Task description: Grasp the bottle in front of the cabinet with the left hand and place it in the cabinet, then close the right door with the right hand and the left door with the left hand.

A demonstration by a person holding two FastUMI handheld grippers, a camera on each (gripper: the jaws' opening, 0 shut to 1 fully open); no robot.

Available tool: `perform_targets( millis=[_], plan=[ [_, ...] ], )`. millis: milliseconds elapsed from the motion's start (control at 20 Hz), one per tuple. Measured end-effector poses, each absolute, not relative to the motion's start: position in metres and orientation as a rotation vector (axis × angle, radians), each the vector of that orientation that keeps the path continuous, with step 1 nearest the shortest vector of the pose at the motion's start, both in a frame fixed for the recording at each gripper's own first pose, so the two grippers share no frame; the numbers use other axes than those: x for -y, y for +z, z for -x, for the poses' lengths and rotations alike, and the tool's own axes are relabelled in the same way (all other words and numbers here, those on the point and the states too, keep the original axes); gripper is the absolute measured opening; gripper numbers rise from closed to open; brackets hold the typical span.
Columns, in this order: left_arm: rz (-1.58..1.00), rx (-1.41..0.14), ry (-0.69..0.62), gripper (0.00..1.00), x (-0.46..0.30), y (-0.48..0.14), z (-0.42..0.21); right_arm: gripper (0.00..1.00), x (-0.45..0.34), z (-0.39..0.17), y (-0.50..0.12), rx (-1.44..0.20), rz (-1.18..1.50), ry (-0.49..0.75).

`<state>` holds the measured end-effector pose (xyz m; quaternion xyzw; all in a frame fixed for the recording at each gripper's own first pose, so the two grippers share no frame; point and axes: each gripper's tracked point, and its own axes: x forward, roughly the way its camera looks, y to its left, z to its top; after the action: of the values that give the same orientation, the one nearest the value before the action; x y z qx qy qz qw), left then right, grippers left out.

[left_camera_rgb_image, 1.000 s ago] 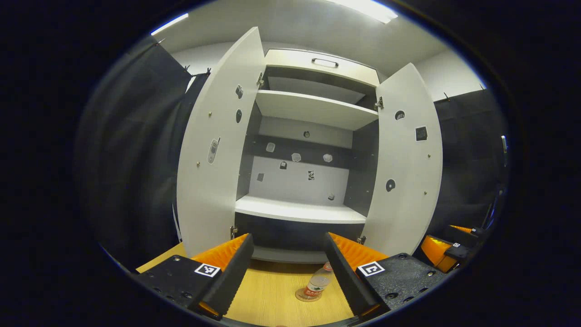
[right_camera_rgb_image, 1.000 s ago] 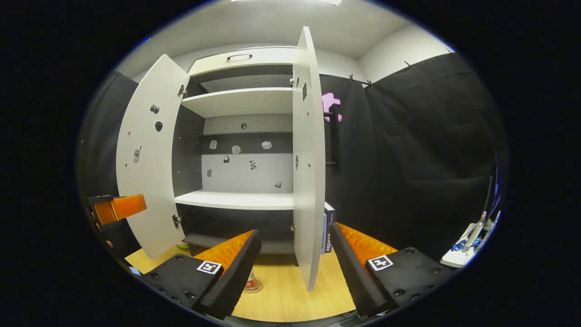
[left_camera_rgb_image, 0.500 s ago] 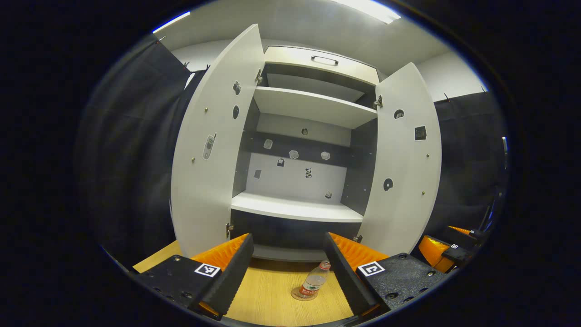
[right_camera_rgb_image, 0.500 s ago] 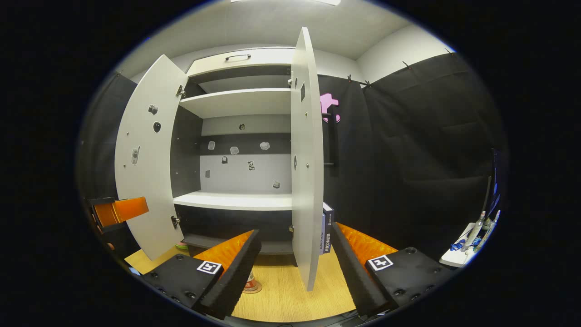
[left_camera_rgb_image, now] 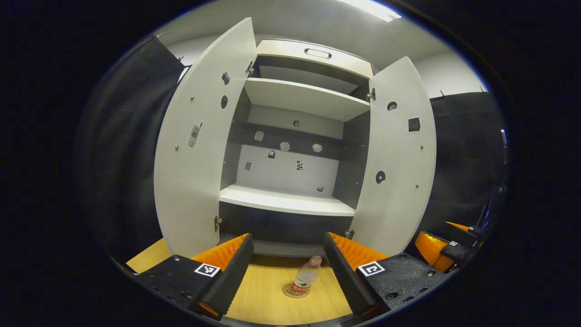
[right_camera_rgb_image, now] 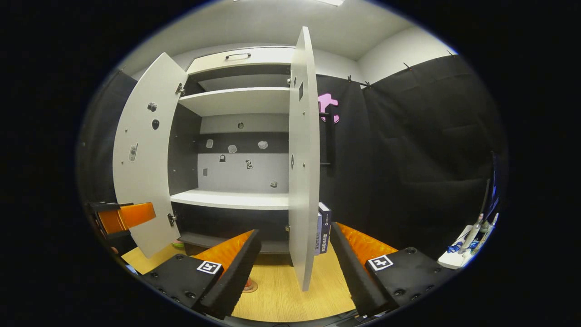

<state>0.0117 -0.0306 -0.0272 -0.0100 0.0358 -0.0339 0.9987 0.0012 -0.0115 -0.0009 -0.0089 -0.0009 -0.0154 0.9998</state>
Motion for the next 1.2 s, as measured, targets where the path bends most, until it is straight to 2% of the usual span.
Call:
perform_targets(
  millis=[700,750,800,850,1200],
  plan=[
    [-0.023,-0.276,-0.200,0.95,0.088,-0.143,-0.046,0.94,0.034,-0.001,-0.001,-0.005,0.061,-0.059],
    [-0.018,-0.304,-0.203,0.95,0.091,-0.155,-0.050,1.00,0.037,-0.002,-0.001,-0.009,0.063,-0.061],
    [-0.002,-0.330,-0.212,0.95,0.096,-0.166,-0.053,1.00,0.038,-0.002,-0.001,-0.012,0.065,-0.063],
    [0.016,-0.347,-0.220,0.95,0.102,-0.175,-0.057,0.94,0.040,-0.002,0.000,-0.012,0.067,-0.064],
    [-0.017,-0.440,-0.191,0.95,0.105,-0.237,-0.100,0.94,0.058,-0.004,-0.002,-0.026,0.077,-0.083]
  ],
)
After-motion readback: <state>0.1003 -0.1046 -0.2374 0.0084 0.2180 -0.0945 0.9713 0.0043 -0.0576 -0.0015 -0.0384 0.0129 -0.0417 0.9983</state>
